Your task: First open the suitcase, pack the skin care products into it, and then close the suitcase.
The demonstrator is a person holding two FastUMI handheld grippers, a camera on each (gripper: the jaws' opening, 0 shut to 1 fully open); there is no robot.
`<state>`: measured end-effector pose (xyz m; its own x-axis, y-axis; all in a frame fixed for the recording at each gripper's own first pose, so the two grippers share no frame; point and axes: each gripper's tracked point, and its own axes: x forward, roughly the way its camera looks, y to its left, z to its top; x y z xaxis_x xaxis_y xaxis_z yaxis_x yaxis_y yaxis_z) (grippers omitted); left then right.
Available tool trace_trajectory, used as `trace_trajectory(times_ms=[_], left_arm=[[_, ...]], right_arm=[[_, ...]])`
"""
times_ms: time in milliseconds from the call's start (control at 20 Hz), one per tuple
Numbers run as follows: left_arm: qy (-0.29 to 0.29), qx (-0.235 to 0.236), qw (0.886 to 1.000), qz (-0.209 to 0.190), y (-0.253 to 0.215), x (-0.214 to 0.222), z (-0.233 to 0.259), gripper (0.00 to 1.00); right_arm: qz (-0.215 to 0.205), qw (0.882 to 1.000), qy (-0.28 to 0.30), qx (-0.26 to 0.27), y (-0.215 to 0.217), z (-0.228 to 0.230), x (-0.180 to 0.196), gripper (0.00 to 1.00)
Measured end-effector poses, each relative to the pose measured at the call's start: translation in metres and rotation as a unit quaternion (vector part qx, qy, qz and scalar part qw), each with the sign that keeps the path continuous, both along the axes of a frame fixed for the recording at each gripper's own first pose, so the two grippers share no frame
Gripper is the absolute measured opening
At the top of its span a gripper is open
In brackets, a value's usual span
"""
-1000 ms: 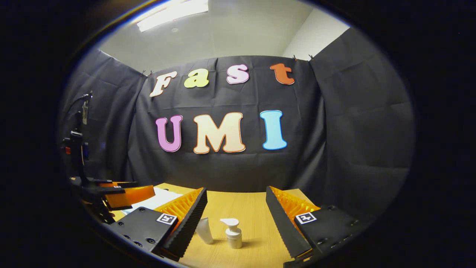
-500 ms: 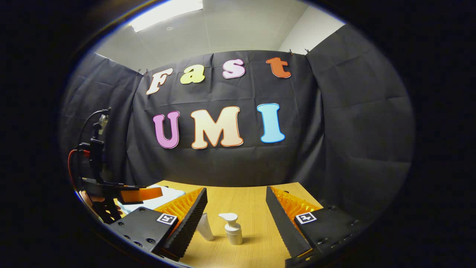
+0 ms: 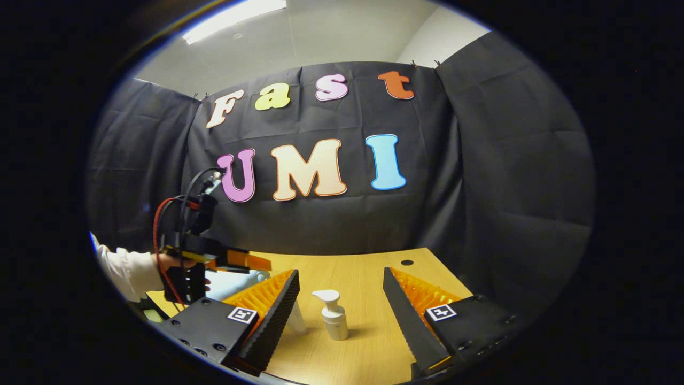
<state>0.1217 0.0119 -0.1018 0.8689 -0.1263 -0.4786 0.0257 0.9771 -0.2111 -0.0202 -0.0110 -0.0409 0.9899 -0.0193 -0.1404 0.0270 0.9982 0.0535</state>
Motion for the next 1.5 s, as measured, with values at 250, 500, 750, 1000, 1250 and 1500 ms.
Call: trace_trajectory(times_ms=[250, 500, 750, 1000, 1250, 1500], left_arm=[[0.105, 0.012, 0.994, 0.03, 0.013, 0.021, -0.04, 0.94], [0.201, 0.027, 0.978, 0.053, 0.018, 0.021, -0.073, 0.95], [0.232, 0.056, 0.97, 0.054, 0.02, 0.026, -0.087, 0.94], [0.281, 0.064, 0.955, 0.066, 0.025, 0.023, -0.109, 0.89], [0.296, 0.083, 0.949, 0.063, 0.029, 0.023, -0.117, 0.77], [0.313, 0.085, 0.944, 0.065, 0.031, 0.02, -0.126, 0.67]], right_arm=[[0.007, 1.0, 0.007, 0.013, 0.007, -0.003, -0.006, 0.98], [0.012, 1.0, 0.002, 0.018, 0.011, 0.0, -0.01, 0.99], [0.012, 0.999, -0.003, 0.03, 0.011, 0.003, -0.013, 0.99], [0.005, 1.0, -0.005, 0.025, 0.006, 0.005, -0.022, 0.99], [-0.005, 1.0, -0.004, 0.03, -0.001, 0.005, -0.026, 0.99], [-0.009, 0.999, -0.006, 0.031, -0.003, 0.005, -0.028, 0.99]])
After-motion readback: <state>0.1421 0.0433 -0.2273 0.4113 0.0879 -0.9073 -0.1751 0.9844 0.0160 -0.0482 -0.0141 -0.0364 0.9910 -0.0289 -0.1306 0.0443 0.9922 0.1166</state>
